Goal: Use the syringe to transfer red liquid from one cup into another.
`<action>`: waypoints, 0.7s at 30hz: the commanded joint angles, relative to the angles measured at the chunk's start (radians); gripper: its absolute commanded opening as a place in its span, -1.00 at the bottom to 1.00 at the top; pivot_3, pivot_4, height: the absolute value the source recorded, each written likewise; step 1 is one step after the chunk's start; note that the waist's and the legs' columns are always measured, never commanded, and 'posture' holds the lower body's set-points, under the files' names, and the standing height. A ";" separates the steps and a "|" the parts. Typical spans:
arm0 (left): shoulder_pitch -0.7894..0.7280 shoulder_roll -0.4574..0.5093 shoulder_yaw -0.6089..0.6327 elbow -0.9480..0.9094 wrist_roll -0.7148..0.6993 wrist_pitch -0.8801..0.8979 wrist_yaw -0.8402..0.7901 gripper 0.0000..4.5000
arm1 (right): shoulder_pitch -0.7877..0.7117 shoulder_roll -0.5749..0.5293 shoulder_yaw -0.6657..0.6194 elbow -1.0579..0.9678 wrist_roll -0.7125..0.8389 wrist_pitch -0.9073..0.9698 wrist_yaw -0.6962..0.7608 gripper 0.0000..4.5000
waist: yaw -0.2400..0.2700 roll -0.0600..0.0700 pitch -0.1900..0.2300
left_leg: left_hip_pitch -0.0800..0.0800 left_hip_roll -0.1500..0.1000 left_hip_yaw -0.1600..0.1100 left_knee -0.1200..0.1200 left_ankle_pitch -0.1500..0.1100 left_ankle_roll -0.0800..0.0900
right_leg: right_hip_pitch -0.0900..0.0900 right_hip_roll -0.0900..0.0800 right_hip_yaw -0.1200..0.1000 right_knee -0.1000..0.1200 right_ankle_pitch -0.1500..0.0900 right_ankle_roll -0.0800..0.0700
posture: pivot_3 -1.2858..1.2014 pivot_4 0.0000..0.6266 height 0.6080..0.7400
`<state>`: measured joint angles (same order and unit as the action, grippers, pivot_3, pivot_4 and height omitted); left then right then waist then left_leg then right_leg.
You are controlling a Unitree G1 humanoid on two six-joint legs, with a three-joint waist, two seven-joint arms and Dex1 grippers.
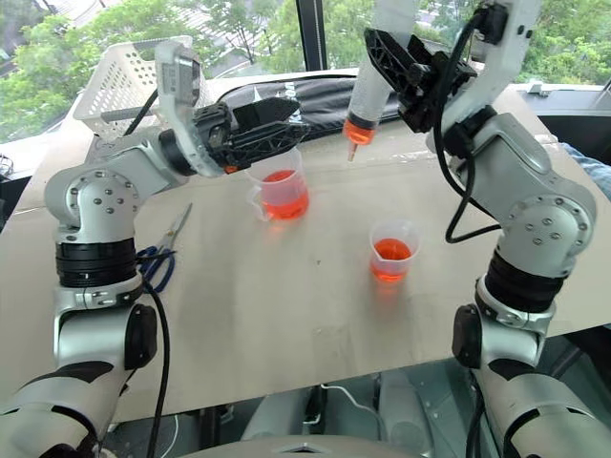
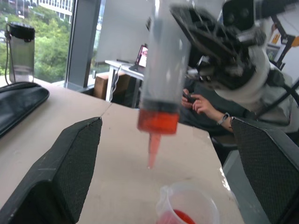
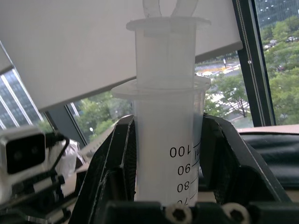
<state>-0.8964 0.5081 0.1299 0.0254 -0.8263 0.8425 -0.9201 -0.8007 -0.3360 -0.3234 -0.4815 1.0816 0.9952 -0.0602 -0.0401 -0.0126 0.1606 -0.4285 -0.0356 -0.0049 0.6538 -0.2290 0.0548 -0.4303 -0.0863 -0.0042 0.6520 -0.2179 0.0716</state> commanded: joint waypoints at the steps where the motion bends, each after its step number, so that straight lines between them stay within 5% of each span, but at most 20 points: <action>1: -0.055 -0.038 -0.002 0.024 0.008 -0.043 0.000 1.00 | 0.121 -0.103 -0.030 -0.161 0.069 0.028 0.009 -0.35 | 0.009 0.000 0.000 | 0.000 0.000 0.000 0.001 -0.001 0.001 | 0.000 0.000 0.000 -0.001 0.000 0.000 | 0.03 -0.52 0.75; 8: -0.177 -0.104 -0.034 0.093 0.040 -0.075 -0.026 1.00 | 0.331 -0.226 -0.023 -0.299 0.111 -0.025 0.031 -0.35 | 0.019 -0.001 0.000 | -0.003 0.000 0.001 0.008 -0.003 0.006 | 0.003 0.000 -0.001 -0.004 0.000 0.001 | 0.03 -0.52 0.75; 21: -0.285 -0.200 -0.156 0.155 0.181 -0.171 -0.073 1.00 | 0.457 -0.285 0.012 -0.389 0.052 -0.103 -0.018 -0.36 | 0.029 -0.001 0.000 | -0.002 0.000 -0.002 0.014 -0.006 0.010 | 0.009 0.000 -0.003 -0.006 0.000 0.001 | 0.03 -0.52 0.75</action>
<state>-1.1550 0.3135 -0.0214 0.1911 -0.6546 0.6951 -0.9871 -0.3451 -0.6057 -0.3074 -0.8222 1.1443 0.9296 -0.0654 -0.0113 -0.0138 0.1611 -0.4308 -0.0355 -0.0067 0.6679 -0.2353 0.0650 -0.4217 -0.0865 -0.0076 0.6457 -0.2177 0.0724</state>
